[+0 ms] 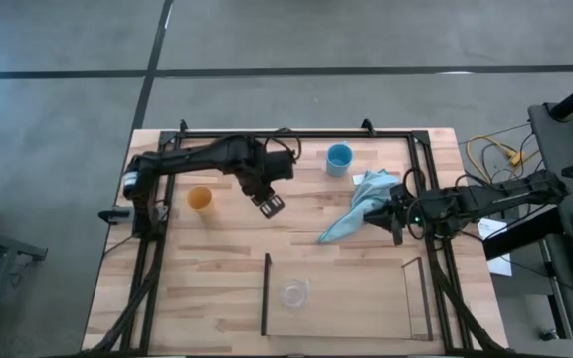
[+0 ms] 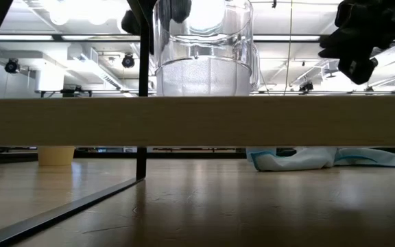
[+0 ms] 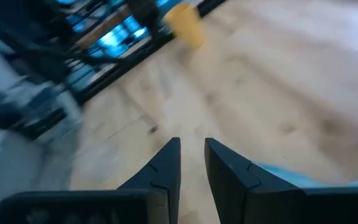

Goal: Stack small to large cups/mugs on shelf
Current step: Put the blue cup on the shelf

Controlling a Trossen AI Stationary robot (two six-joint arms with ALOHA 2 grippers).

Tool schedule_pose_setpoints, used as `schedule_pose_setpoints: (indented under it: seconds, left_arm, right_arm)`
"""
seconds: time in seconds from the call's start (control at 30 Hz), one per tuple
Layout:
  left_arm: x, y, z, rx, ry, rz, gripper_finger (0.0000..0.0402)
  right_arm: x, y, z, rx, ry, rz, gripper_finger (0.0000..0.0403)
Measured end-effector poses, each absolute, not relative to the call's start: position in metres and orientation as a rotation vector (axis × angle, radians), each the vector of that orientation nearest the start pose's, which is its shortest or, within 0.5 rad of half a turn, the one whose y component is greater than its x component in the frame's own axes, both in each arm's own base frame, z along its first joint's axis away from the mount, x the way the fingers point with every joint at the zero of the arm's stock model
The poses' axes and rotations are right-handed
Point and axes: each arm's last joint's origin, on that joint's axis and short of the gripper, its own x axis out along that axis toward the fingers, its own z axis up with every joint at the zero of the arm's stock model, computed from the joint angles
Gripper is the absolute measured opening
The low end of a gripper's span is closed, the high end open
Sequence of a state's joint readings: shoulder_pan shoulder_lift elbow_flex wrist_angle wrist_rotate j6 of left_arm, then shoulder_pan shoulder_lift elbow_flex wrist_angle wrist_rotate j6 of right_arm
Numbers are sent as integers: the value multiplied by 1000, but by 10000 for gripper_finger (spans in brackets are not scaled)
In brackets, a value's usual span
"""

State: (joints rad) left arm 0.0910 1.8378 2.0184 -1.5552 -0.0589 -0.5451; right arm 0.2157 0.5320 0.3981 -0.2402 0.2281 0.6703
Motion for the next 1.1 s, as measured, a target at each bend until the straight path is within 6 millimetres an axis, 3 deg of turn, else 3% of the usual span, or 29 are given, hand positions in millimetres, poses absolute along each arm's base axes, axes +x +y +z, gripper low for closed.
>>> schedule_pose_setpoints:
  seconds: [0.23, 0.37, 0.57, 0.8, 0.97, 1.1]
  left_arm:
    - [337, 46, 355, -404, 1359, 457, 73]
    - [336, 50, 355, -392, 1363, 451, 73]
    - [336, 53, 355, -386, 1361, 446, 73]
    - [335, 52, 356, -371, 1372, 424, 73]
    - [335, 50, 357, -385, 1375, 382, 73]
    - [333, 49, 359, -393, 1370, 367, 73]
  right_arm:
    - [131, 15, 236, 302, 256, -316, 68]
    - [136, 14, 263, 56, 239, -318, 68]
    - [153, 4, 301, -200, 322, -544, 68]
    - [172, -16, 323, -56, 540, -679, 68]
    - [193, -29, 341, 32, 658, -450, 68]
    - [212, -45, 344, 93, 751, -450, 67]
